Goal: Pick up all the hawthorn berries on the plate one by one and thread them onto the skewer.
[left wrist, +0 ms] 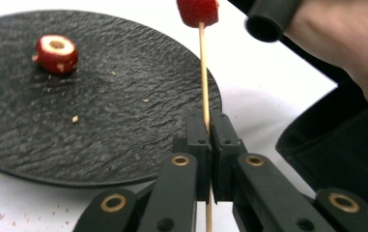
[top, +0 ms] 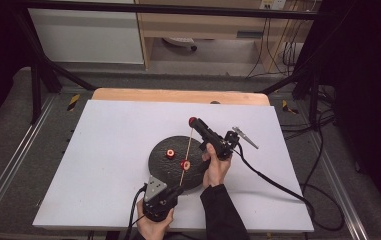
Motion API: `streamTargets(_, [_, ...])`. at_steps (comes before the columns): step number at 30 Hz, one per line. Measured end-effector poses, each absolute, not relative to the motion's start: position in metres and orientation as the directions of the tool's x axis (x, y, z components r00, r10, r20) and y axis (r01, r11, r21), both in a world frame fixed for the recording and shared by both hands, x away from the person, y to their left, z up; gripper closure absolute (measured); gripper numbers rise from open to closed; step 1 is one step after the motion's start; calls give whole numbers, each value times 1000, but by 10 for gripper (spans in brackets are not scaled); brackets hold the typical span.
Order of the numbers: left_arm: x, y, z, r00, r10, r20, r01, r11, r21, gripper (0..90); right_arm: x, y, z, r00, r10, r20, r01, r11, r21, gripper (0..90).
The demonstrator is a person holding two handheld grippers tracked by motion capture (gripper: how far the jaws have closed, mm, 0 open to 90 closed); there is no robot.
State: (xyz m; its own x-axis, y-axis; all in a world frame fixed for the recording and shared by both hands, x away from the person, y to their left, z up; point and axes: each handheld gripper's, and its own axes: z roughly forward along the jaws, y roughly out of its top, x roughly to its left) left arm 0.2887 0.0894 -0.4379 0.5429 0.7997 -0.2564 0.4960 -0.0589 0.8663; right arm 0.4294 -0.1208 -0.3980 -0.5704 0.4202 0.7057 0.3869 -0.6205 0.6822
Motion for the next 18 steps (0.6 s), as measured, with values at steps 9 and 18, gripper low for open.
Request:
streamTargets(9, [292, 100, -434, 520, 807, -279, 499, -21, 866, 885, 431, -126, -392, -575, 425, 699, 364, -632, 684, 628])
streamTargets(18, [293, 101, -437, 513, 803, -304, 519, -9, 855, 886, 435, -130, -387, -569, 436, 698, 363, -629, 688, 628])
